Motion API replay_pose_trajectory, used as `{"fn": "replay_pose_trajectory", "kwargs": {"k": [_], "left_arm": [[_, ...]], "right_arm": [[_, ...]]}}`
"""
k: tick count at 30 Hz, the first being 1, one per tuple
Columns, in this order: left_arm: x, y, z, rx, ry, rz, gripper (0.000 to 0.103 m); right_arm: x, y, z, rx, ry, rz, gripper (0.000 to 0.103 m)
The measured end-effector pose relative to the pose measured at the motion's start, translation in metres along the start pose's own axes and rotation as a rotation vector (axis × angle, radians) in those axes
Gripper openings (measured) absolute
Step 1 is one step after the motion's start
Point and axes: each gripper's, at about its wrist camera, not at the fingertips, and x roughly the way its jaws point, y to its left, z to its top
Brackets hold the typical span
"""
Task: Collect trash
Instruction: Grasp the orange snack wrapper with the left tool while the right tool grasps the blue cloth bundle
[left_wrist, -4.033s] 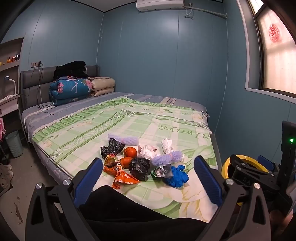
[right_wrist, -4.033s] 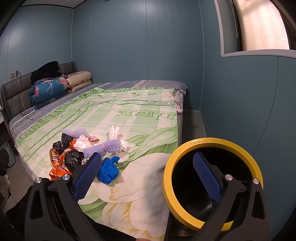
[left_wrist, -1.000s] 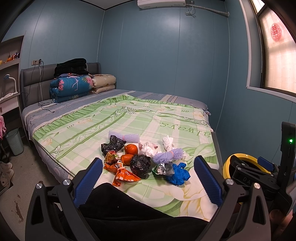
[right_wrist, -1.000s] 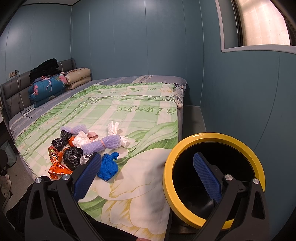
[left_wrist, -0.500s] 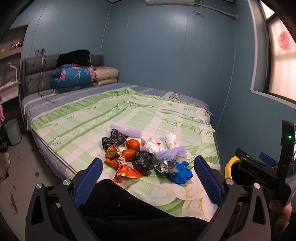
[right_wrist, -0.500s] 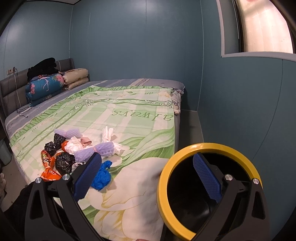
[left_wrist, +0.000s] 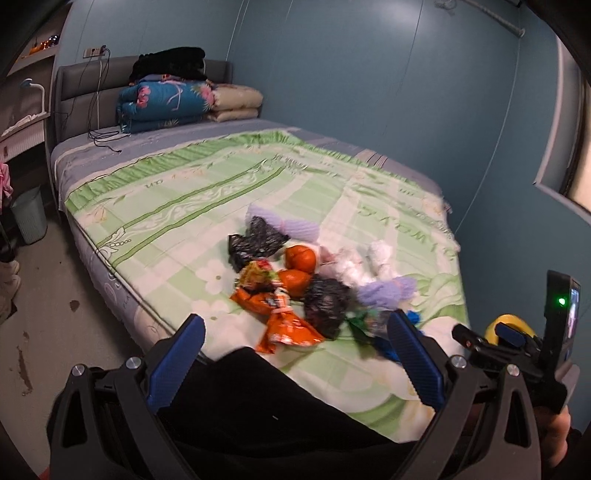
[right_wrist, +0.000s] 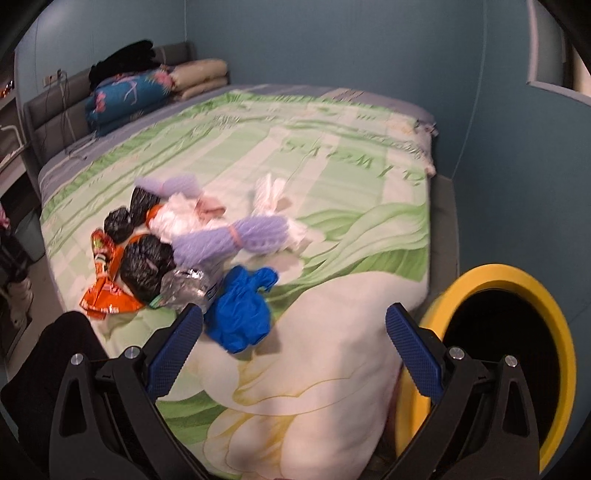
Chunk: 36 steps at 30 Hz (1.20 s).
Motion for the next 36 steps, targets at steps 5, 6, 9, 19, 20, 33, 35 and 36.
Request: {"fn": "replay_pose_trajectory", "kwargs": {"k": [5,6,9,19,20,33,35,36], "left_arm": [[0.039,0.013,0.016,-0.001,0.079,0.026,0.095],[0.05,0.016,0.02,-0.013,0.103,0.025,0.095],[0.079,0.023,0.026,-0.036,0.161,0.035,0.095],[0.144,0.026,0.026,-0.056,0.292,0.072,0.095],[0.147,0.028,0.025,-0.064,0.3,0.07,0.095],[0.176,0.022,0.018,-0.054,0.334,0.055,0.084],[0.18,0.021,0.016,-0.058,0.349,0.035,0.079],[0.182,0.021,0.014,-0.064,0.357,0.025,0.075]], "right_arm": [[0.022,0.008,0.0,-0.026,0.071,0.055,0.095],[0.028,0.007,0.001,-0.022,0.092,0.065,0.095],[0.043,0.001,0.002,0.009,0.127,0.088,0.095],[0.079,-0.026,0.009,0.219,0.228,0.199,0.095],[0.079,-0.027,0.011,0.226,0.219,0.201,0.095],[0.103,-0.004,0.011,0.111,0.263,0.133,0.07],[0.105,-0.002,0.009,0.116,0.276,0.144,0.067],[0.106,-0.001,0.009,0.11,0.28,0.146,0.065]]}}
